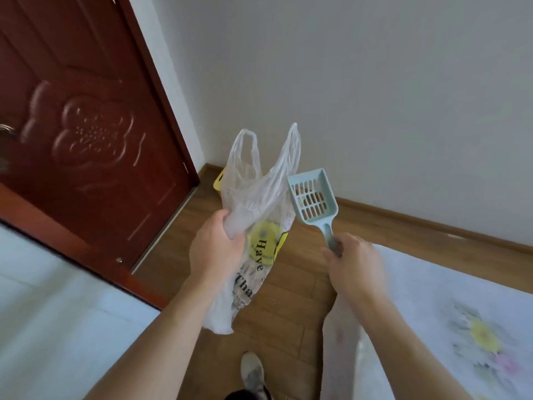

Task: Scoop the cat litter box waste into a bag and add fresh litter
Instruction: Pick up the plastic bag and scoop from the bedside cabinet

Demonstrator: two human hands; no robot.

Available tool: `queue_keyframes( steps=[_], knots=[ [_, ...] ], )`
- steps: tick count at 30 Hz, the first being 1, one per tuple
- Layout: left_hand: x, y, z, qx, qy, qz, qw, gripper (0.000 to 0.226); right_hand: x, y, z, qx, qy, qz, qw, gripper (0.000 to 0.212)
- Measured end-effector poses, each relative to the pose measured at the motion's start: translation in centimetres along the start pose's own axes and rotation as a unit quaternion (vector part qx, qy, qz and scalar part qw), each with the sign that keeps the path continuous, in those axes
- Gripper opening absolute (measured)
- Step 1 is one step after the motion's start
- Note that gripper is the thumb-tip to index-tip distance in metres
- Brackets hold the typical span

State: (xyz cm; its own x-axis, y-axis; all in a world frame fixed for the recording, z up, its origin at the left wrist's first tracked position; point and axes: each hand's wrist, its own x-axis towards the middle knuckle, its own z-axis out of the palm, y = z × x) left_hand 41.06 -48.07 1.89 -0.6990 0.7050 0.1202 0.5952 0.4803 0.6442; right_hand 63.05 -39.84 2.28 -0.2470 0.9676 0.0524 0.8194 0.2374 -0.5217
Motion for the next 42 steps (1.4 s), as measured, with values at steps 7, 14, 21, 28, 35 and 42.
queue_keyframes(
  steps=[7, 14, 21, 28, 35, 42],
  knots=[
    [10.7, -2.4, 1.1, -0.013, 0.007, -0.047, 0.999, 0.044, 10.1, -5.1, 4.9, -0.021, -0.01, -0.017, 1.0, 0.01],
    [20.8, -1.7, 2.4, -0.024, 0.007, -0.05, 0.998, 0.047, 19.6, -8.0, 7.6, -0.015, -0.022, -0.027, 0.999, 0.013],
    [31.7, -0.5, 6.8, -0.008, 0.032, -0.07, 0.997, 0.033, 33.1, -9.4, 11.0, -0.019, -0.045, -0.056, 0.997, 0.02],
    [41.8, 1.2, 9.7, 0.007, 0.059, -0.118, 0.991, 0.036, 45.7, -11.7, 13.1, -0.017, -0.101, -0.074, 0.992, 0.02],
    [50.7, -0.7, 11.3, 0.016, 0.063, -0.143, 0.988, 0.045, 54.1, -15.8, 17.1, -0.03, -0.12, -0.078, 0.989, 0.018],
    [61.8, -7.0, 14.3, 0.014, 0.031, -0.14, 0.99, 0.049, 61.1, -20.1, 25.8, -0.041, -0.13, -0.048, 0.989, 0.017]
  ],
)
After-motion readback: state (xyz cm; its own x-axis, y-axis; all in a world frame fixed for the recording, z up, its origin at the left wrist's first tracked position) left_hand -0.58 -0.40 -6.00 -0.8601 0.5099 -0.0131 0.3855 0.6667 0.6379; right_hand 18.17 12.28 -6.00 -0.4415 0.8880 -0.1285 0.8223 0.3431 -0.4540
